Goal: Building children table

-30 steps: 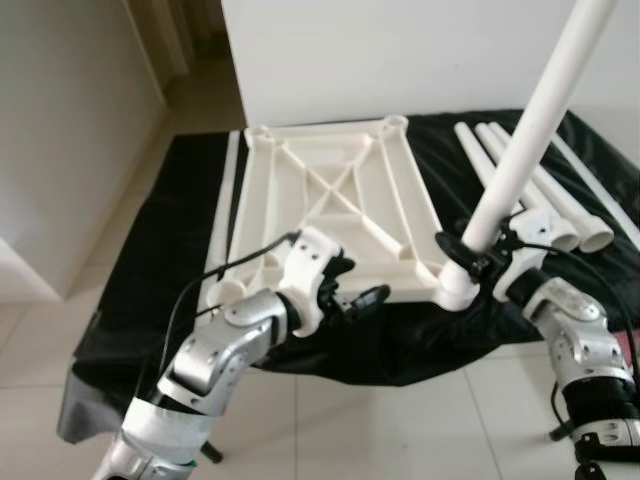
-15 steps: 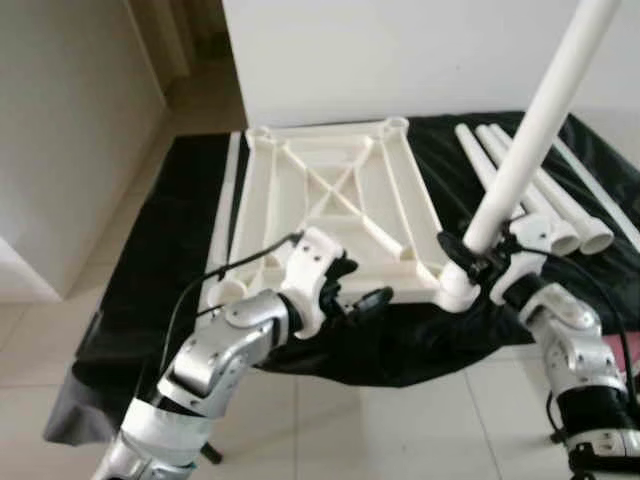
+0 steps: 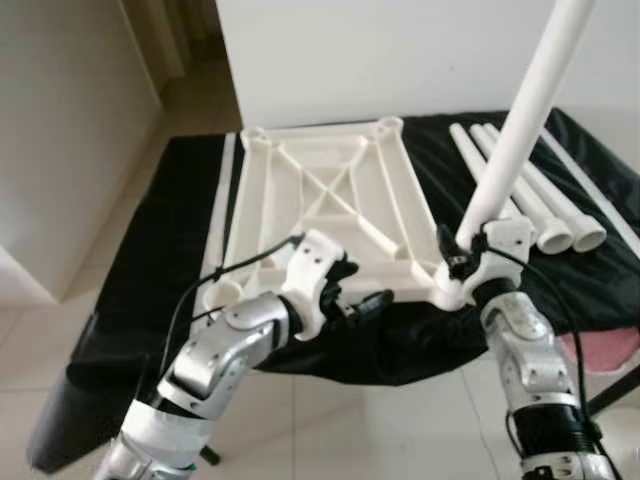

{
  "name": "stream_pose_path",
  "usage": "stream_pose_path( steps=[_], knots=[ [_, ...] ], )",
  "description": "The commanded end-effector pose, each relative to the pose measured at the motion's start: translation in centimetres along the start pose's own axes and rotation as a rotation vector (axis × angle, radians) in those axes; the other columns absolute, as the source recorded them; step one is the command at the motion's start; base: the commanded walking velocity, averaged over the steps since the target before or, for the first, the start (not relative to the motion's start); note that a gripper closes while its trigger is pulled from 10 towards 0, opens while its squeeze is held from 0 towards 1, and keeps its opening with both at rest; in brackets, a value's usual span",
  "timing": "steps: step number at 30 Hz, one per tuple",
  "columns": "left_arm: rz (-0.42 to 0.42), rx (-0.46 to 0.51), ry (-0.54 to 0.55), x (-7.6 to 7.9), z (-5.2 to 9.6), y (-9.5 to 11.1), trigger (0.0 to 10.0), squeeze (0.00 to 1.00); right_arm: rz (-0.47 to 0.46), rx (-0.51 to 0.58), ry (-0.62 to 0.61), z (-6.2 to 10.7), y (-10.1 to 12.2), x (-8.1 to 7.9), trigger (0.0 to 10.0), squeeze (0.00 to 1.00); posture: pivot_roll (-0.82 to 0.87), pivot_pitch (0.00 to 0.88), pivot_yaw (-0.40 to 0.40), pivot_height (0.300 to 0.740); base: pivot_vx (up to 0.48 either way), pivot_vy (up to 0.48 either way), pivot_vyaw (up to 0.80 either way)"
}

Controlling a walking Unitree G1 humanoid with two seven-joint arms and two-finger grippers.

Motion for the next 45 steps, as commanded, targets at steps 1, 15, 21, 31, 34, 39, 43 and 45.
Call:
stream_pose_path(
  steps=[1,15,21,31,34,39,43,45],
  knots=[
    [0.003,-0.032,-0.094,1.1,0.2,-0.5,10.0,0.00,0.010,-0.147,-0.090,1.0,-3.1,0.4,10.0,0.00,-0.06,0.001,0.040,0.740,0.000,0.000,0.00],
    [0.002,-0.029,-0.095,1.2,0.1,-0.5,10.0,0.00,-0.097,-0.168,-0.330,2.3,-2.0,-0.9,10.0,0.00,-0.06,0.000,0.033,0.740,0.000,0.000,0.00],
    [0.003,-0.028,-0.097,1.1,0.1,-0.5,10.0,0.00,-0.103,-0.175,-0.355,2.4,-1.9,-0.8,10.0,0.00,-0.06,0.000,0.037,0.740,0.000,0.000,0.00],
    [0.000,-0.032,-0.102,1.1,0.0,-0.5,10.0,0.00,-0.173,-0.215,-0.366,1.8,-2.5,-0.4,10.0,0.00,-0.07,0.000,0.042,0.740,0.000,0.000,0.00],
    [-0.002,-0.032,-0.103,1.0,0.0,-0.5,10.0,0.00,-0.195,-0.219,-0.358,1.3,-2.4,-0.5,10.0,0.00,-0.06,0.000,0.043,0.740,0.000,0.000,0.00],
    [-0.005,-0.030,-0.100,1.0,0.0,-0.4,10.0,0.00,-0.201,-0.220,-0.361,1.1,-2.2,-0.5,10.0,0.00,-0.06,0.000,0.043,0.740,0.000,0.000,0.00],
    [-0.006,-0.031,-0.098,0.9,0.0,-0.4,10.0,0.00,-0.200,-0.205,-0.356,0.9,-2.0,-0.6,10.0,0.00,-0.06,0.000,0.043,0.740,0.000,0.000,0.00],
    [-0.006,-0.032,-0.098,0.9,0.0,-0.4,10.0,0.00,-0.205,-0.167,-0.324,0.8,-1.4,-0.8,10.0,1.00,-0.06,0.000,0.043,0.740,0.000,0.000,0.00]
  ],
)
Point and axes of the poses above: a point about 5 cm out from each wrist's last joint towards the gripper, its own z axis pointing back from the gripper into the wrist, its own y axis along the axis of the wrist's last joint, x = y × z, the point moved 5 cm from there along -z, pointing out of the wrist towards the gripper, and after that the axes turned 10 degrees about z, right-handed, at the moved point
